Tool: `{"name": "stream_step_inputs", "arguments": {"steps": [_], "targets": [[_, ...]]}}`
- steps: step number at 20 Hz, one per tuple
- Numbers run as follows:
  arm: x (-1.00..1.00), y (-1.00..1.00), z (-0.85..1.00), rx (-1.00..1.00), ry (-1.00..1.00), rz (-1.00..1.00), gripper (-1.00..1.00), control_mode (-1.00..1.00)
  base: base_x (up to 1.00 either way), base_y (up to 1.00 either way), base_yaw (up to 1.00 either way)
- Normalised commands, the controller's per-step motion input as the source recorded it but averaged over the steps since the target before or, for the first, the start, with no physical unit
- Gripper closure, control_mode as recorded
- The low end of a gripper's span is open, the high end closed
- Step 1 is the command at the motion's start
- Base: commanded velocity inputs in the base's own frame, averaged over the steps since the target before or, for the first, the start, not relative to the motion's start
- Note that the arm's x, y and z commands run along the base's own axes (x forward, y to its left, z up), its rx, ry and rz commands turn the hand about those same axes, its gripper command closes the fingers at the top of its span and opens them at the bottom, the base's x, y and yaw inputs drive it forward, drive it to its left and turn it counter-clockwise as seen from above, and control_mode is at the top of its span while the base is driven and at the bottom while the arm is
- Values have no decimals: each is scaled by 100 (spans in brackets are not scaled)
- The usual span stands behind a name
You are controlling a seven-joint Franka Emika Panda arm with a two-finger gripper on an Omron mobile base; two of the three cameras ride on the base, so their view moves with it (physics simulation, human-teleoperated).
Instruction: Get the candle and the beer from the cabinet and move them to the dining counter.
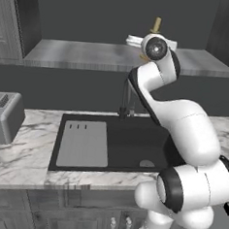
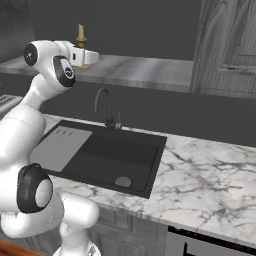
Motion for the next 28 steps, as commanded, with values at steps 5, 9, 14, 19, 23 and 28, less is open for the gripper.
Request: {"name": "stream_step_inputs", "arguments": {"steps": [5, 9, 14, 19, 23, 28], "targets": [[-67, 10, 1, 0, 0, -9, 100, -100, 0, 0, 0], [-68, 8, 0, 0, 0, -9, 100, -100, 0, 0, 0], [-64, 7, -1, 0, 0, -7, 100, -100, 0, 0, 0], [-64, 5, -11, 0, 0, -11, 100, -100, 0, 0, 0], [-59, -1, -14, -3, 0, -15, 100, -100, 0, 0, 0], [-48, -17, -15, -2, 0, -15, 100, -100, 0, 0, 0]]}}
